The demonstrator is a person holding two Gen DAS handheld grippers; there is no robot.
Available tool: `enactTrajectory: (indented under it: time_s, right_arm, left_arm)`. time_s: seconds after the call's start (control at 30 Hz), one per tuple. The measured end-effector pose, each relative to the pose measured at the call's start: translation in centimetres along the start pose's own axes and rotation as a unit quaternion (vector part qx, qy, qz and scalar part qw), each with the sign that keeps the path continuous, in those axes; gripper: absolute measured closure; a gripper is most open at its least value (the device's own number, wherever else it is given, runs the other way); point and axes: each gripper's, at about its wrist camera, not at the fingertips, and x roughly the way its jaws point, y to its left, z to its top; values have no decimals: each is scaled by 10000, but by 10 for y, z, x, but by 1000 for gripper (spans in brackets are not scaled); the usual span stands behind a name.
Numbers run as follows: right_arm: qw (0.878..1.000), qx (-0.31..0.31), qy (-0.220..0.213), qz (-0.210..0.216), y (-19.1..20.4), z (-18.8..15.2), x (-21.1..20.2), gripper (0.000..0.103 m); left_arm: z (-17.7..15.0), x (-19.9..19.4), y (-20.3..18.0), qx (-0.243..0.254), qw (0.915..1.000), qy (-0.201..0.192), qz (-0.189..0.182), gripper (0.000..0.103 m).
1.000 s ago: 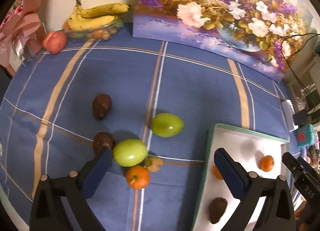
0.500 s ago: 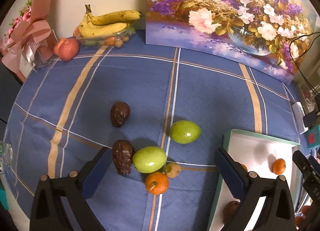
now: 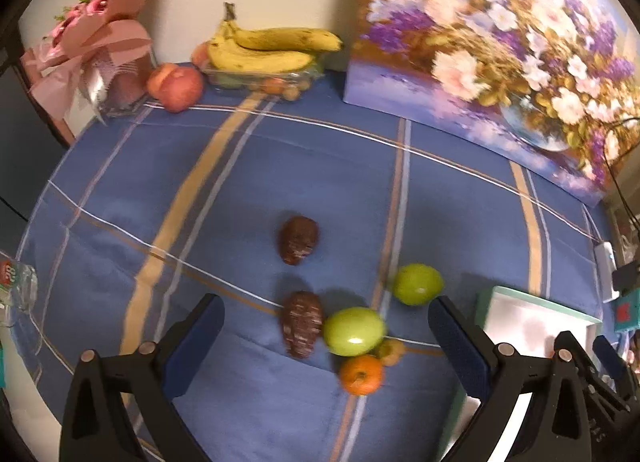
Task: Organize fruits
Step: 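Move both grippers back toward the remaining fruits on the cloth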
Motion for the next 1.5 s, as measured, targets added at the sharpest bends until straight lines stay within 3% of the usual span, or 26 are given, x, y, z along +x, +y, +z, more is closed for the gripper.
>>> enactTrajectory:
  time_s: [0.3, 0.5, 0.6, 0.73, 0.83, 1.03, 1.5]
  right_arm:
    - [9982, -488, -144, 320, 47, -1, 2, 10]
    - [9941, -660, -61, 863, 77, -1, 8, 10]
    - [9924, -729, -141, 980, 90, 2, 6, 10]
    - [9909, -859, -105, 1029, 105, 7, 4, 10]
    - [9907, -912, 0, 1009, 112, 8, 6, 10]
    - [9917, -878, 134, 925, 118, 16, 14, 10]
    - [9907, -1023, 520, 733, 129, 24, 60, 10]
  left_arm:
    - [10, -7, 62, -395, 9985, -361, 100, 0]
    - [18, -12, 95, -611, 9970, -477, 60, 0]
    - [22, -10, 109, -753, 9961, -465, -59, 0]
    - [28, -4, 121, -985, 9933, -326, -513, 0]
    - [32, 4, 124, -1076, 9915, -186, -706, 0]
    - [44, 14, 111, -676, 9954, -81, -674, 0]
    - [61, 66, 86, -430, 9954, 344, -787, 1]
